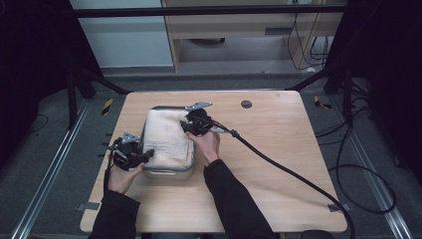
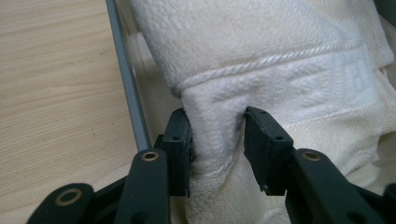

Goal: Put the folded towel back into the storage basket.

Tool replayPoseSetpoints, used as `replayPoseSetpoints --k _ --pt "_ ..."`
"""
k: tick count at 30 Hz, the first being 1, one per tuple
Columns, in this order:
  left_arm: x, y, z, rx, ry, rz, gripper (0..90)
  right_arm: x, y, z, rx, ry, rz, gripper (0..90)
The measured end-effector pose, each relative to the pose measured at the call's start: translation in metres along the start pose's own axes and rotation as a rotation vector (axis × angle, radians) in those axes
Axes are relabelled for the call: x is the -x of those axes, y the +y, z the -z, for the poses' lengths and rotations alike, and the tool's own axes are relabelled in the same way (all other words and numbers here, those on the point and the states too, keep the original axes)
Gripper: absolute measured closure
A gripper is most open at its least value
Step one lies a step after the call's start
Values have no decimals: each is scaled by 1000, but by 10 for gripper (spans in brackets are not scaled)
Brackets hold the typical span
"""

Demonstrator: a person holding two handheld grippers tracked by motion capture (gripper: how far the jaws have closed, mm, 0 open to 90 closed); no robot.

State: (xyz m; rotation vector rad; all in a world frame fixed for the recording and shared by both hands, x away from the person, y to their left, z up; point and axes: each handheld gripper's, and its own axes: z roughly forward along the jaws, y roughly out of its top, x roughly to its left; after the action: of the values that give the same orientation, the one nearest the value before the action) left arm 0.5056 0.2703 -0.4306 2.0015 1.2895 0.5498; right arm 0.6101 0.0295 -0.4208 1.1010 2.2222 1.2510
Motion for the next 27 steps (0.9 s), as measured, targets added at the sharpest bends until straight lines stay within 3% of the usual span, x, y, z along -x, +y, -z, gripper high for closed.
replayPoseSetpoints --k 6,14,22,27 --pt "-1 3 8 51 0 4 571 1 -2 -2 -1 -19 40 555" --pt "6 7 19 113 5 -13 553 3 6 12 55 -24 71 480" --pt "14 9 28 177 -4 -40 472 17 6 44 101 -13 43 339" --pt "18 7 30 201 -1 -59 387 35 -3 72 130 -10 21 256"
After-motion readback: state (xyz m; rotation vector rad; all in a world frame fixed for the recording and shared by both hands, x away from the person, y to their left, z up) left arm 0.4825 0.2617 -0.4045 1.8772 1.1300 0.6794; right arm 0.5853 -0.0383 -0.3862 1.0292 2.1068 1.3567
